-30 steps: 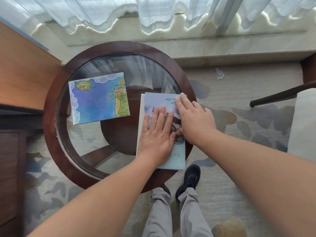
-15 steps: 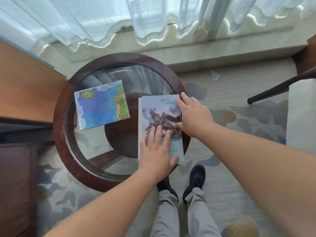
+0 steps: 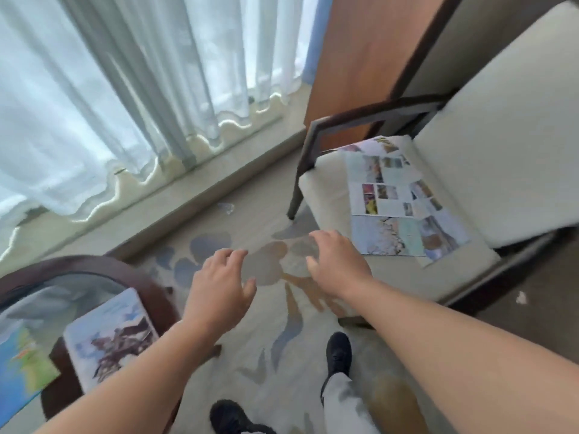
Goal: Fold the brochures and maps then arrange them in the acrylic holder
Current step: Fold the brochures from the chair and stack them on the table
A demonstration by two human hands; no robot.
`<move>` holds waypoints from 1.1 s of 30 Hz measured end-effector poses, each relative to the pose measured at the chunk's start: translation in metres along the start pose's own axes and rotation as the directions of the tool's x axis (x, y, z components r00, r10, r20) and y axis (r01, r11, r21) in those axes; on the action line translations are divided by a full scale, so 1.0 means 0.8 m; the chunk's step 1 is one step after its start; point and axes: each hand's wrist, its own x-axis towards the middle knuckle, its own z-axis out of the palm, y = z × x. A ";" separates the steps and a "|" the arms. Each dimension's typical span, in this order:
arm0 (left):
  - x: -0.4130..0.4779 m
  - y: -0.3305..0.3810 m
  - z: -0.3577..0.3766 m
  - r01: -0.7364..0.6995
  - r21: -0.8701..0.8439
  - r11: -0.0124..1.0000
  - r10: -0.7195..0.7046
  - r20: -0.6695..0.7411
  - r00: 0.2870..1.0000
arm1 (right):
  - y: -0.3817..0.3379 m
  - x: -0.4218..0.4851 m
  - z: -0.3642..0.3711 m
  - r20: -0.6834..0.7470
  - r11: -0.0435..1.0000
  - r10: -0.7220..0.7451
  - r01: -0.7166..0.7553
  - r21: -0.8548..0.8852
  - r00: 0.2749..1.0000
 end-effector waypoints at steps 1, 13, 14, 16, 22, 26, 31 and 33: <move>0.013 0.026 0.001 -0.025 0.002 1.000 0.025 0.006 1.000 | 0.024 0.001 -0.014 -0.028 0.999 0.027 -0.026 0.031 0.999; 0.168 0.296 0.132 0.029 -0.023 0.999 -0.021 0.300 0.954 | 0.337 0.072 -0.084 -0.004 0.945 0.259 -0.253 0.209 0.966; 0.181 0.310 0.149 0.039 -0.015 0.999 -0.032 0.333 0.942 | 0.359 0.077 -0.083 0.001 0.935 0.283 -0.277 0.221 0.959; 0.209 0.334 0.181 0.051 0.002 0.999 -0.048 0.377 0.925 | 0.399 0.089 -0.079 0.020 0.917 0.323 -0.318 0.240 0.946; 0.287 0.354 0.266 0.142 0.050 0.989 -0.150 0.418 0.896 | 0.470 0.135 -0.043 0.091 0.883 0.357 -0.368 0.293 0.930; 0.319 0.345 0.307 0.329 0.058 0.942 -0.328 0.357 0.875 | 0.487 0.148 -0.008 0.152 0.874 0.355 -0.385 0.295 0.922; 0.344 0.339 0.333 0.532 0.038 0.846 -0.522 0.263 0.812 | 0.489 0.150 0.017 0.207 0.862 0.340 -0.392 0.322 0.917; 0.351 0.341 0.337 0.596 -0.082 0.799 -0.554 0.289 0.781 | 0.488 0.150 0.019 0.220 0.859 0.328 -0.387 0.335 0.919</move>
